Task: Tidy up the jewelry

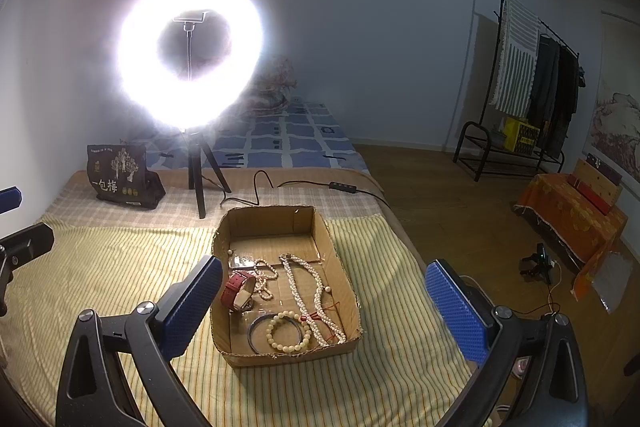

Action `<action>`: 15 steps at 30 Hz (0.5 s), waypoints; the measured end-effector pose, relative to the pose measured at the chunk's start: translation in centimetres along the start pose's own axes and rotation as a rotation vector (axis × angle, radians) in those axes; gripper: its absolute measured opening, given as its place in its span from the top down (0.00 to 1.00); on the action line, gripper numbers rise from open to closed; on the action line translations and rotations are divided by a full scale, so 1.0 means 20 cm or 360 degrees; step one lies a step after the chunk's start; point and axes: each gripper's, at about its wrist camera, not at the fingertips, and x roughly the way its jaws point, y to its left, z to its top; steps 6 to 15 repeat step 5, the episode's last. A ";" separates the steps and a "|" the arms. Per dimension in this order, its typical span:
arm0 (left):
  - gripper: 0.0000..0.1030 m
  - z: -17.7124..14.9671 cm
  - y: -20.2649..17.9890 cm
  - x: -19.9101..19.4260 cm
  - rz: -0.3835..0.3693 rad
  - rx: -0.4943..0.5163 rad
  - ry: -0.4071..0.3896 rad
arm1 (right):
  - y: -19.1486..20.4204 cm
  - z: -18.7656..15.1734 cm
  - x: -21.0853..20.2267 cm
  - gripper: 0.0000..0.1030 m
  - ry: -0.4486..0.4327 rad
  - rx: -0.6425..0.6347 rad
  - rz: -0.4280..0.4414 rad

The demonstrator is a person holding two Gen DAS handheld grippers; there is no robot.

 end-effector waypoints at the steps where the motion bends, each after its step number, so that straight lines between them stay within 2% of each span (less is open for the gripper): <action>1: 0.00 0.00 0.00 0.00 0.0005 -0.0002 -0.0005 | 0.00 0.00 0.00 0.00 -0.0001 0.0000 0.0003; 15: 0.00 0.00 0.02 -0.01 0.0030 -0.0043 -0.0024 | 0.00 0.00 0.00 0.00 0.0000 -0.0002 0.0004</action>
